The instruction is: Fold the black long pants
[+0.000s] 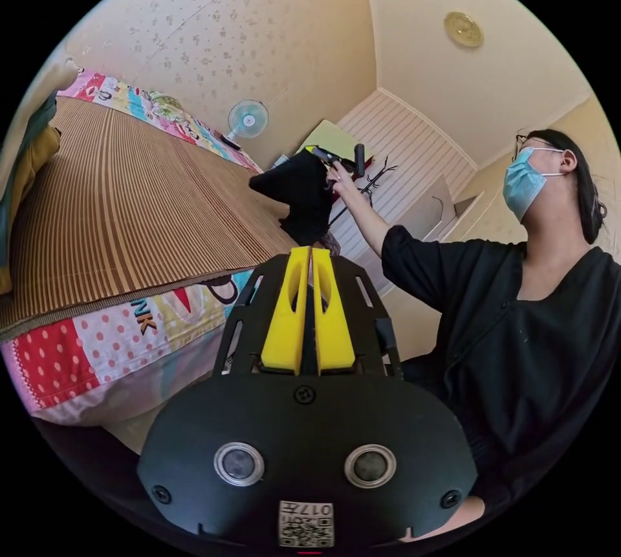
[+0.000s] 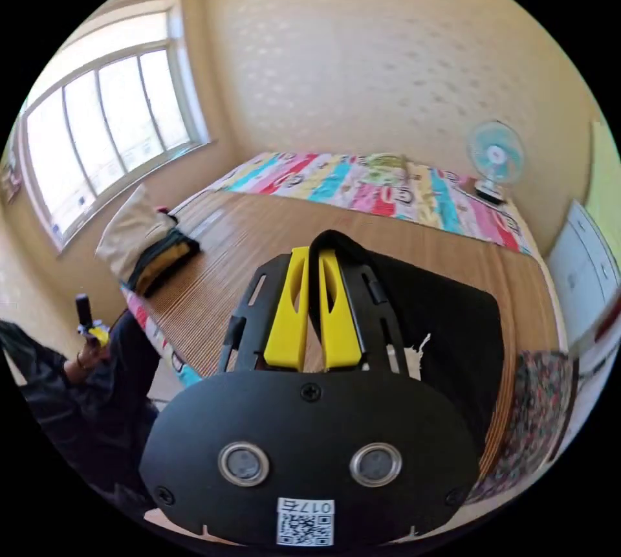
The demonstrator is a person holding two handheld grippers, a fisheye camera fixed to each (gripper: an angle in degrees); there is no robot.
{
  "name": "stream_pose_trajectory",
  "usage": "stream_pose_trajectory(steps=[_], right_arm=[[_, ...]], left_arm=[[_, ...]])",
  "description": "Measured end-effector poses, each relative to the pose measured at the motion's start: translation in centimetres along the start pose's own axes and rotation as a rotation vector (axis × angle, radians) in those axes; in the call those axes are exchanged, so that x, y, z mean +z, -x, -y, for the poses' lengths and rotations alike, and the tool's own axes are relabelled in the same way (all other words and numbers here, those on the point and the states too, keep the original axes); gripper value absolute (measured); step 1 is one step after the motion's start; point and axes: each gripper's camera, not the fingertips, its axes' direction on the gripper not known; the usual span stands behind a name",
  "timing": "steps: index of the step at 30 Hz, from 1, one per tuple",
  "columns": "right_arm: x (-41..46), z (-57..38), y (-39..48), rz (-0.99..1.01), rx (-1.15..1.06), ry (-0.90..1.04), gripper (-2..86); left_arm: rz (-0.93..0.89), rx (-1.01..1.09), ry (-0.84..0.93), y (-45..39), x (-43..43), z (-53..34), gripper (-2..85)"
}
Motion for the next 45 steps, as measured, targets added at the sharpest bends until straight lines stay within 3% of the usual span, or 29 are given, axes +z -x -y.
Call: stream_pose_trajectory(steps=[2,7,11,15,20,24,29,31,34,36,39,41,44,45], right_arm=[[6.4,0.7,5.6,0.192,-0.104,0.061,2.3],[19.8,-5.4,21.2,0.392,-0.294,0.217,1.8],[22.2,-13.5,26.5,0.559,-0.167,0.150,1.4],[18.5,-18.6,24.2,0.581,0.041,0.079,1.3],[9.6,-23.6,20.6,0.377,0.104,0.150,1.6],[4.8,-25.4,19.5,0.206,0.138,0.229,2.0],[2.8,-25.7,20.7,0.084,0.162,0.251,2.4],[2.8,-25.5,20.9,0.075,0.188,0.243,2.5],[0.8,-25.6,20.8,0.173,0.257,0.069,2.6],[-1.8,-26.0,20.9,0.263,0.266,-0.081,2.9],[-3.6,-26.6,20.5,0.310,0.269,-0.131,3.3],[-2.9,-26.2,19.9,0.135,0.351,0.099,4.2],[0.9,-25.6,18.3,-0.342,0.576,0.564,6.4],[1.5,-25.5,18.1,-0.460,0.609,0.629,6.5]], left_arm=[[0.002,-0.004,0.003,0.3,-0.4,0.0,-1.0],[-0.003,-0.024,-0.047,1.2,-3.2,-0.3,-0.9],[0.130,-0.064,-0.048,2.2,-5.3,-1.0,-0.5],[0.326,-0.149,-0.064,4.4,-7.0,-1.0,3.9],[0.416,-0.190,-0.095,7.3,-5.9,1.2,8.9],[0.339,-0.208,0.018,11.3,0.2,4.3,10.5],[0.386,-0.330,0.132,16.3,9.0,5.3,11.4],[0.309,-0.406,0.197,18.3,13.1,4.7,10.8],[0.343,-0.456,0.168,18.1,14.3,4.3,6.1],[0.276,-0.422,0.174,17.2,14.9,4.5,4.0],[0.163,-0.338,0.193,15.1,16.1,4.6,3.1],[0.097,-0.301,0.190,13.6,17.2,4.4,2.8],[0.072,-0.221,0.204,10.4,20.1,4.2,2.5],[0.086,-0.177,0.199,8.9,21.2,4.1,2.5]])
